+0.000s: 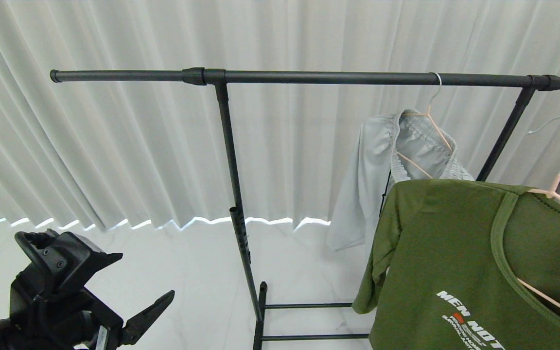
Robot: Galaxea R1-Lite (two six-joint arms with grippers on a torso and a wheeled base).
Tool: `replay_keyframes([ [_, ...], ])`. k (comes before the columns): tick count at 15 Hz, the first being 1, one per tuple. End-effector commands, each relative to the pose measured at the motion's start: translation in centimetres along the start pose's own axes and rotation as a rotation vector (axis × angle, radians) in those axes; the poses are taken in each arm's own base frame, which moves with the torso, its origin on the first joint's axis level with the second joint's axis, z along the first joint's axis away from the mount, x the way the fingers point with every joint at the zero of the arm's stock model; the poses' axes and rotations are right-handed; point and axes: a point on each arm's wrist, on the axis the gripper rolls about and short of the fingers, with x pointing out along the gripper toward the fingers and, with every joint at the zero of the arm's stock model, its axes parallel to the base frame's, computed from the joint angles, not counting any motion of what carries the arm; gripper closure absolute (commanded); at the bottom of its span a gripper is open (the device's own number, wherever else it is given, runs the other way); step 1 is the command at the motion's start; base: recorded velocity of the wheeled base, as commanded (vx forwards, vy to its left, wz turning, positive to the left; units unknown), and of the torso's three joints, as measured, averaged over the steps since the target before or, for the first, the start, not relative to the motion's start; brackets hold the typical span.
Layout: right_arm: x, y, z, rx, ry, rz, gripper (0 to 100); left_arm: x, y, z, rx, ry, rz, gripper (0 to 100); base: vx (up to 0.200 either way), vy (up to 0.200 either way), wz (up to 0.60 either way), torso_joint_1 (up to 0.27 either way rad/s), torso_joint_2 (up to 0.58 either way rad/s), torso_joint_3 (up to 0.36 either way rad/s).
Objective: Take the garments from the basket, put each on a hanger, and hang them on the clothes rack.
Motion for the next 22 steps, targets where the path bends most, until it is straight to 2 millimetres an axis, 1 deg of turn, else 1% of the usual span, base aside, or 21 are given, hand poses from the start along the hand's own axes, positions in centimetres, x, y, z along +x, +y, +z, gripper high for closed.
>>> replay_keyframes([
  [1,0.7,0.0,0.4,-0.002,0.004,0.009,100,0.0,-0.1,0.0,0.003,-0.002,-0.003,0,0.200,0.000,0.00,-0.017,0.00,0.002],
  [2,1.1,0.0,0.8,-0.003,-0.013,0.010,100,-0.1,-0.1,0.0,0.008,-0.004,-0.004,0,0.200,0.000,0.00,0.002,0.00,0.012],
  [4,2.0,0.0,1.7,-0.011,-0.043,0.021,100,-0.4,-0.5,-0.2,0.017,-0.014,-0.023,0,0.000,0.000,0.00,0.000,0.00,0.000],
  [7,4.2,-0.1,4.1,-0.013,-0.105,0.032,100,-1.0,-1.1,-0.4,0.032,-0.033,-0.054,0,0.000,0.000,0.00,0.000,0.00,0.000],
  [9,6.5,-0.2,5.9,-0.013,-0.102,0.033,100,-1.0,-1.1,-0.3,0.035,-0.036,-0.054,0,0.000,0.000,0.00,0.000,0.00,0.000],
  [14,14.4,-0.8,11.2,-0.010,-0.097,0.019,100,-1.1,-1.1,-0.3,0.034,-0.043,-0.051,0,0.000,0.000,0.00,0.000,0.00,0.000],
  [16,17.1,-1.1,12.9,-0.009,-0.101,0.013,100,-1.1,-1.1,-0.3,0.034,-0.045,-0.051,0,0.000,0.000,0.00,0.000,0.00,0.000],
  [17,18.1,-1.5,13.7,-0.006,-0.111,0.005,100,-1.1,-1.1,-0.3,0.034,-0.045,-0.051,0,0.000,0.000,0.00,0.000,0.00,0.000],
  [18,19.1,-1.7,14.3,-0.004,-0.117,-0.001,100,-1.1,-1.1,-0.2,0.034,-0.046,-0.050,0,0.000,0.000,0.00,0.000,0.00,0.000],
  [20,20.9,-2.1,14.8,0.000,-0.110,-0.009,100,-1.1,-1.1,-0.2,0.034,-0.046,-0.050,0,0.000,0.000,0.00,0.000,0.00,0.000],
  [22,22.1,-2.3,14.5,0.003,-0.085,-0.012,100,-1.2,-1.1,-0.2,0.034,-0.051,-0.048,0,0.000,0.000,0.00,0.000,0.00,0.000],
])
